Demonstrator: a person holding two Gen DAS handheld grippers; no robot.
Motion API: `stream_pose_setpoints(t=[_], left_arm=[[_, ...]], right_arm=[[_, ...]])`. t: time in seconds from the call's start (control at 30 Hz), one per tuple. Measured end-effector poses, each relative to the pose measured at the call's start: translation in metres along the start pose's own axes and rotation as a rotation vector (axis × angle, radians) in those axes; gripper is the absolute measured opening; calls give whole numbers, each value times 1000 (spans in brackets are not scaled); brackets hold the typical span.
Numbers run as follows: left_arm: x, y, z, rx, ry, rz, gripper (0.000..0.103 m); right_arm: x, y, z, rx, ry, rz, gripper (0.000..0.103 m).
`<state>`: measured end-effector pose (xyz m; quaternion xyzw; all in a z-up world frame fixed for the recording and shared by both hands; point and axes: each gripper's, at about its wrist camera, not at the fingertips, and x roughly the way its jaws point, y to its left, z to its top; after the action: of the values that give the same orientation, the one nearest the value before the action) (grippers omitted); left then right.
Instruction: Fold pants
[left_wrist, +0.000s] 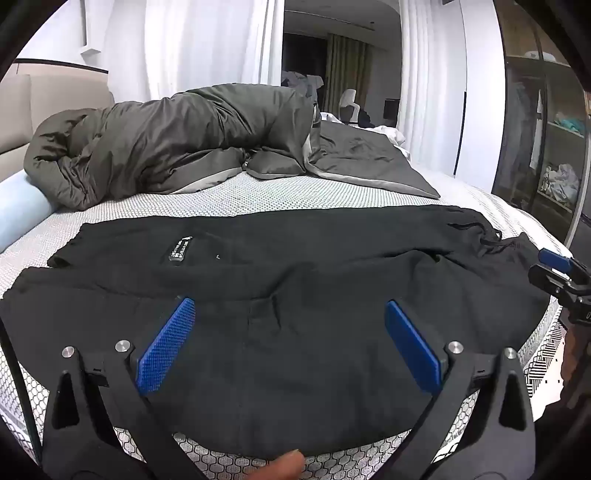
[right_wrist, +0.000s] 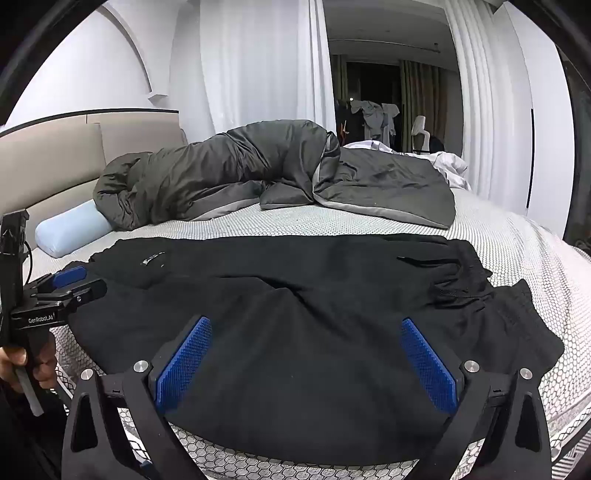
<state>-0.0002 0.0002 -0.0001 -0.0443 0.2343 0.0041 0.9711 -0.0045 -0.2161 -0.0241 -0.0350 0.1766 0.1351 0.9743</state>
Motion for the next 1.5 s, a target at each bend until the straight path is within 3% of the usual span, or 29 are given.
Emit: stream_pose_setpoints(t=[1.5], left_arm=[[1, -1, 2, 17, -1, 21, 102]], right_arm=[[3, 3, -2, -29, 7, -9, 103]])
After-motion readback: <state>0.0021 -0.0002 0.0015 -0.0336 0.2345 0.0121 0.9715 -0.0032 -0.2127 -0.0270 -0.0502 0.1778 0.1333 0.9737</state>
